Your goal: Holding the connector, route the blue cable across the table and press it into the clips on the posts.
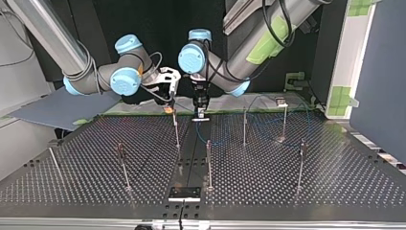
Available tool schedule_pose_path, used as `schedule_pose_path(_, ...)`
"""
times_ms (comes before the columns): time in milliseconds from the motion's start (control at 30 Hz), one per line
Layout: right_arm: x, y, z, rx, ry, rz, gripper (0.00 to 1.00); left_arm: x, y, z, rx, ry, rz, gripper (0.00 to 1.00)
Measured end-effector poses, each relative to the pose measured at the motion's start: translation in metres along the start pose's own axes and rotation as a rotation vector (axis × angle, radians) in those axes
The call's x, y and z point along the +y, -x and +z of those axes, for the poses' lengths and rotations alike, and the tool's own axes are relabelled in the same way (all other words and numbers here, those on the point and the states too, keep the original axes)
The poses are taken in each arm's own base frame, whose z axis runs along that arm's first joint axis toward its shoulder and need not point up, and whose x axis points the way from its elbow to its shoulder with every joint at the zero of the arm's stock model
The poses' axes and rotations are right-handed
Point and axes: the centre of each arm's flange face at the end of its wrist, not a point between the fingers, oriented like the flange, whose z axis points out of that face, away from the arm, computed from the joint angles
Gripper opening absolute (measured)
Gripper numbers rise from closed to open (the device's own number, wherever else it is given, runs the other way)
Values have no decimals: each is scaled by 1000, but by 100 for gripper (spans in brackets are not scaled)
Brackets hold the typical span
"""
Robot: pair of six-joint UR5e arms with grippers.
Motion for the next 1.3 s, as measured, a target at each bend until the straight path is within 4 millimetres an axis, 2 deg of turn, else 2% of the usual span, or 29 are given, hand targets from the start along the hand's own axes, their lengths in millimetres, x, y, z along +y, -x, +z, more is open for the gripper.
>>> schedule_pose_path(267,0,0,0,0,0,0,0,0,0,0,1,0,0,100)
schedule_pose_path(400,2,-3,-2,4,-2,-4,0,7,5,-1,-16,8,-20,100)
schedule_pose_path(500,4,-19,-7,41,-7,-14,0,12,13,-6,-40,6,-55,100)
schedule_pose_path(733,-5,-60,-24,159,-27,7,0,16,42,-9,-97,-25,-112,100)
schedule_pose_path(967,-14,-82,-45,234,-47,40,0,18,73,-16,-138,-60,-125,100)
schedule_pose_path(1300,-24,-113,-82,307,-61,52,0,19,81,-13,-159,-86,-129,100)
